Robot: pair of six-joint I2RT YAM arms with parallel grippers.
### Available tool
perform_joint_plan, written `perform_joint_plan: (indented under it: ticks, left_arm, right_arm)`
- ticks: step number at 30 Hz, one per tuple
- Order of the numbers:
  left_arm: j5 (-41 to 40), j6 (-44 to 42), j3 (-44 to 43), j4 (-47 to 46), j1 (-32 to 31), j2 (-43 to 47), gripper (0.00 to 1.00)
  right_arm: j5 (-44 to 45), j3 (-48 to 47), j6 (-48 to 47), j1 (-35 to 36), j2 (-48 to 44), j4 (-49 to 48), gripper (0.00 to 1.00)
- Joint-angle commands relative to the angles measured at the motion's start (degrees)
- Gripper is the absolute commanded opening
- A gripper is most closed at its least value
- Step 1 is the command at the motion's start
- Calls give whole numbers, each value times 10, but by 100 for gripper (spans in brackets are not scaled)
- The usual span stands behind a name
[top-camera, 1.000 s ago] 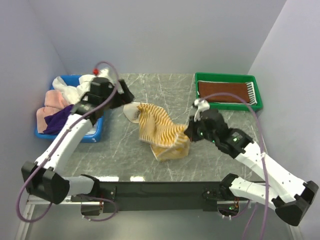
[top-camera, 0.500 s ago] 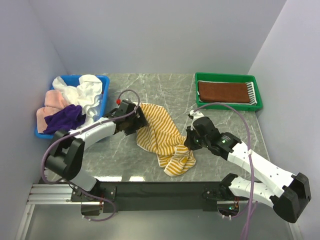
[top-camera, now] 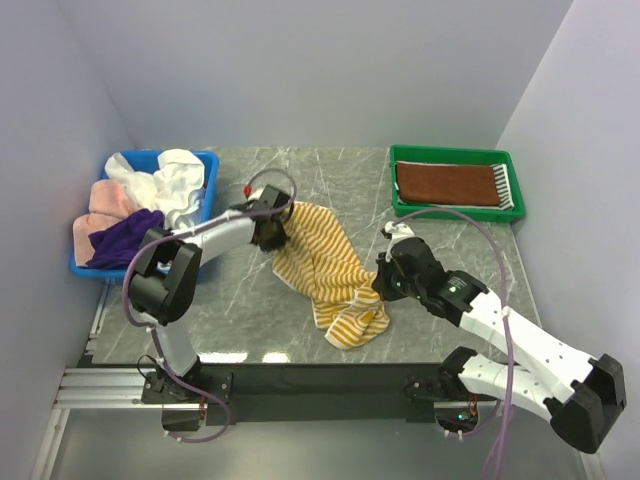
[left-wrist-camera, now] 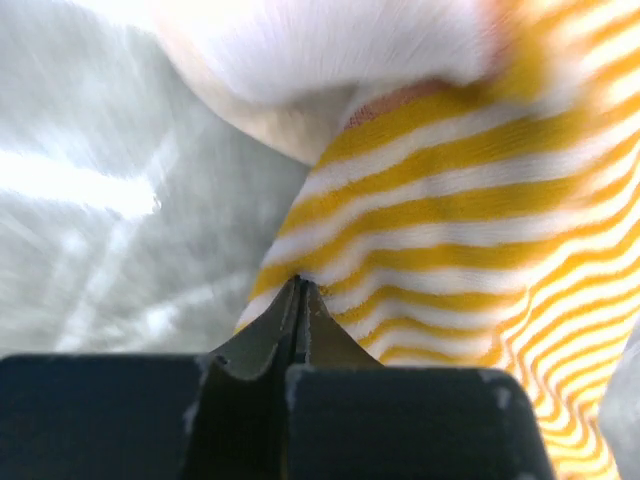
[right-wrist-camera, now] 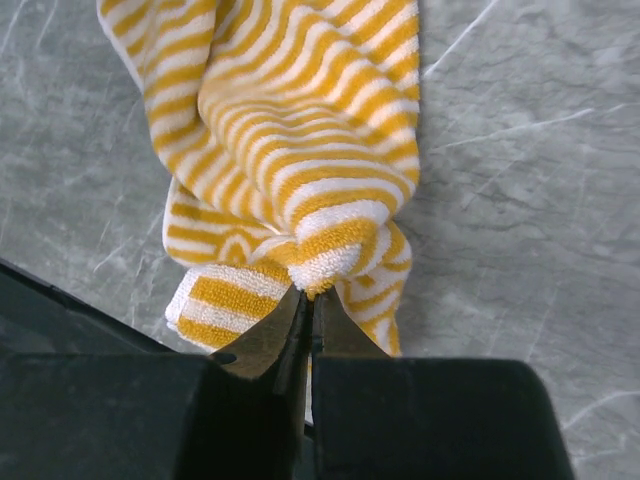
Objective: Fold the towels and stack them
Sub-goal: Flatten out the crumpled towel
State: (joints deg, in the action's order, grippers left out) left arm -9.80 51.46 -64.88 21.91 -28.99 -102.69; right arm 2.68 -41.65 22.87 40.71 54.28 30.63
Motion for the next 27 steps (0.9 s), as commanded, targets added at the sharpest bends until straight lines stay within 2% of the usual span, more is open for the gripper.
perform_joint_plan:
  ticks: [1,2,3,5,6,7,11,12,13,14,15,16,17,18,19,20,21,23,27]
  left_arm:
    - [-133,-91,-154,102,10,-7,1]
    - [-183,-108,-195,123,16,-19,1]
    - [-201,-141,-278,143,18,-28,1]
    - [-228,-165,-359,186,33,-59,1]
    - [-238,-176,-425,193,41,-70,1]
    - [-239,-195,-452,187,49,-89,1]
    - [-170,-214,-591,214,103,-148,0]
    - [-154,-198,-637,229,107,-157,5]
    - [-129,-190,-641,238,108,-154,12]
    - [-113,-186,-627,232,105,-142,36]
    - [-96,-167,-551,220,103,-123,48]
    - [-47,-157,-494,194,100,-70,59]
    - [-30,-151,-366,164,94,-40,75]
    - [-18,-128,-305,108,91,-12,81]
    - [4,-116,-251,87,89,36,84]
    - [22,-106,-152,64,86,56,85]
    - [39,-88,-110,18,84,74,85]
    - [71,-79,-36,-10,62,101,84]
    - [51,-65,-4,-13,8,82,84]
  right_arm:
    - [48,-18,-19,-3,-35,11,0]
    - [50,-29,-22,-2,-39,17,0]
    - [49,-36,-26,-3,-47,29,0]
    - [23,-53,-45,-3,-54,35,0]
    - [3,-57,-54,-2,-57,34,0]
    - [-55,-63,-69,-2,-54,33,0]
    - [-199,-79,-68,2,-8,12,1]
    - [-213,-79,-64,5,14,-3,2]
    - [-218,-78,-55,9,24,-7,8]
    - [-204,-77,-50,9,31,-9,11]
    - [-191,-77,-48,9,38,-6,16]
    - [-173,-74,-44,10,40,-5,18]
    - [-149,-73,-43,10,39,-6,18]
    - [-141,-71,-44,9,39,-5,18]
    - [-136,-70,-43,9,37,-5,18]
    - [-134,-69,-42,9,37,-6,18]
    - [-131,-66,-44,9,36,-7,18]
    - [-128,-61,-44,9,39,-7,18]
    - [-132,-47,-42,9,50,-16,17]
